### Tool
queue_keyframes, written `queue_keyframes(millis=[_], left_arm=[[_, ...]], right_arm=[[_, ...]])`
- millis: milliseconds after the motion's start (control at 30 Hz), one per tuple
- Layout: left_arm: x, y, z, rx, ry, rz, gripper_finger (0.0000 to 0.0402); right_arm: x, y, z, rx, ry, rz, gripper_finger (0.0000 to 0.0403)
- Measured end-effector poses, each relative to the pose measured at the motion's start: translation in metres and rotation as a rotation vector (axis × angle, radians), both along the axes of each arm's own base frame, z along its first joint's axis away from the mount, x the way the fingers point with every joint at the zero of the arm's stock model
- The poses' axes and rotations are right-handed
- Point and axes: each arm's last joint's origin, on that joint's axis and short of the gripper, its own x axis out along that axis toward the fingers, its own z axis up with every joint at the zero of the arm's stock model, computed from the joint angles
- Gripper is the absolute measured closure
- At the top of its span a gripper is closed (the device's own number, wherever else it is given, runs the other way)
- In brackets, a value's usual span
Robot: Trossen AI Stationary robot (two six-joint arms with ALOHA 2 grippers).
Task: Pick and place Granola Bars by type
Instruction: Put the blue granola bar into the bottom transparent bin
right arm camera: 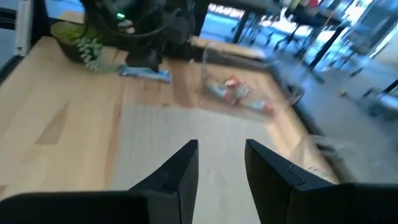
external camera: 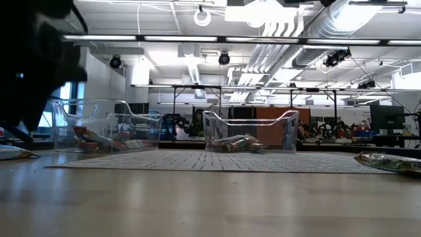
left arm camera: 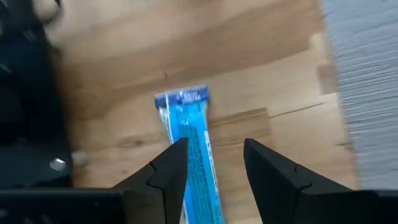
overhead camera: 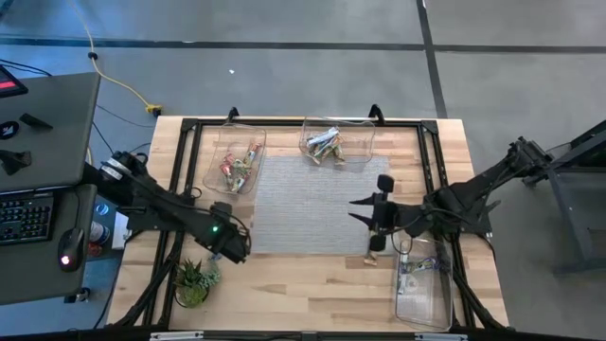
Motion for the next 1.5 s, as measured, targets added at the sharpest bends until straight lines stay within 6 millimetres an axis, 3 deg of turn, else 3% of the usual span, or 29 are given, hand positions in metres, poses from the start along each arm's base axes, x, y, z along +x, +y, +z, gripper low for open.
queue_keyframes(millis=[233,1033,1300,1500], left_arm=[[-0.008,0.006,-0.026,-0.096,0.035,0.046,0.0251],[-0.018,0.014,-0.05,-0.046,-0.02,0.055,0.0261],[0.003,0.006,-0.029,0.031,-0.155,-0.041,0.0327],[0.035,-0.001,0.026,0.211,-0.386,-0.224,0.035]], right_arm=[[-0.001,-0.001,-0.005,0.06,0.051,0.024,0.0289],[-0.004,0.0,-0.009,0.074,0.114,0.086,0.0289],[-0.003,0.0,-0.008,0.055,0.102,0.091,0.0289],[-0.001,0.001,-0.005,0.067,0.072,0.096,0.0289]])
